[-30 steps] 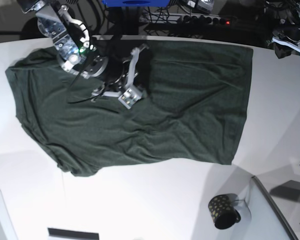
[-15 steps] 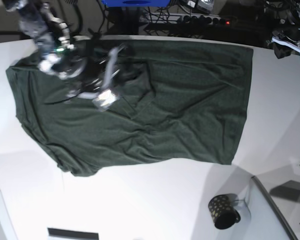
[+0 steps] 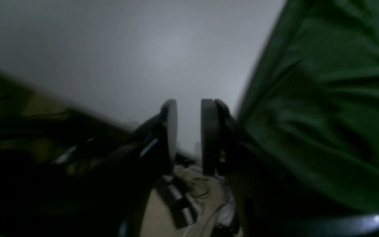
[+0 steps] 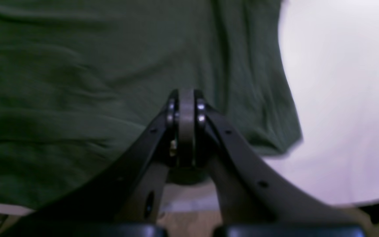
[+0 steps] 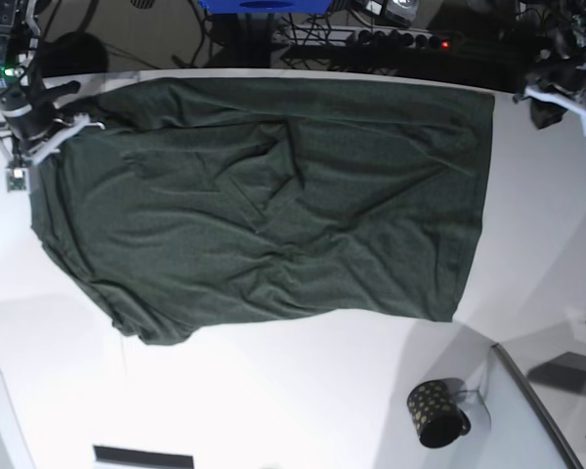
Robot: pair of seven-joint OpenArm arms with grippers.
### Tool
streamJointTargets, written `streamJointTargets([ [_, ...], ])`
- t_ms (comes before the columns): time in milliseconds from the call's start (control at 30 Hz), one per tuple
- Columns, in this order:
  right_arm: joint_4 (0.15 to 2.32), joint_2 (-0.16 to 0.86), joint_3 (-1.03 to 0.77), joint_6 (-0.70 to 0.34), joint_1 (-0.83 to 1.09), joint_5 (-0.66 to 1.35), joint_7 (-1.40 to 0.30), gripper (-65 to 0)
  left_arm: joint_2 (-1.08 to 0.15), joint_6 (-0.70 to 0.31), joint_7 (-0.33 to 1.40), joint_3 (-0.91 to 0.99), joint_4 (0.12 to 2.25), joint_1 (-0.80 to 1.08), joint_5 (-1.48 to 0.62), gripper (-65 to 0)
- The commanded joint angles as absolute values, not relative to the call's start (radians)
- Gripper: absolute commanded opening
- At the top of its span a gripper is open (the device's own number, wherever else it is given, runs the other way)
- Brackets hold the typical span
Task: Layout the t-shirt on the table in an organized manner, then fold the t-shirt properly
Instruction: 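Grasp the collar-edge corners with both grippers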
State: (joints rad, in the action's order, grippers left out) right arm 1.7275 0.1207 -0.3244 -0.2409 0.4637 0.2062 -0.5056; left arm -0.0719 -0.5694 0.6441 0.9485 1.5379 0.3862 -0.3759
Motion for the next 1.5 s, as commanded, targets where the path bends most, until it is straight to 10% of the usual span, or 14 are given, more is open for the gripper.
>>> streamJointTargets([
  [0,1.727,0.131,-0.346,-0.24,0.461,0.211,-0.484,-64.8,-0.082,-0.568,0.628,0.937,1.552,0.383,-0.39,-52.3],
  [600,1.273,0.211,-0.536,-0.24,0.285,0.208,-0.417,-64.8,-0.087,-0.562,0.498,0.725,1.282,0.283,-0.206,-52.3],
  [1067,1.524,0.186,-0.516,-0.242,0.354,0.209,-0.387,-65.0,-0.082,-0.562,0.501,0.727,1.42,0.337,-0.208,-52.3],
  [1467,1.328,0.203,-0.351,-0.242,0.234,0.208,-0.427,-65.0,-0.088,-0.562,0.495,0.727,1.346,0.332,-0.2,-52.3],
])
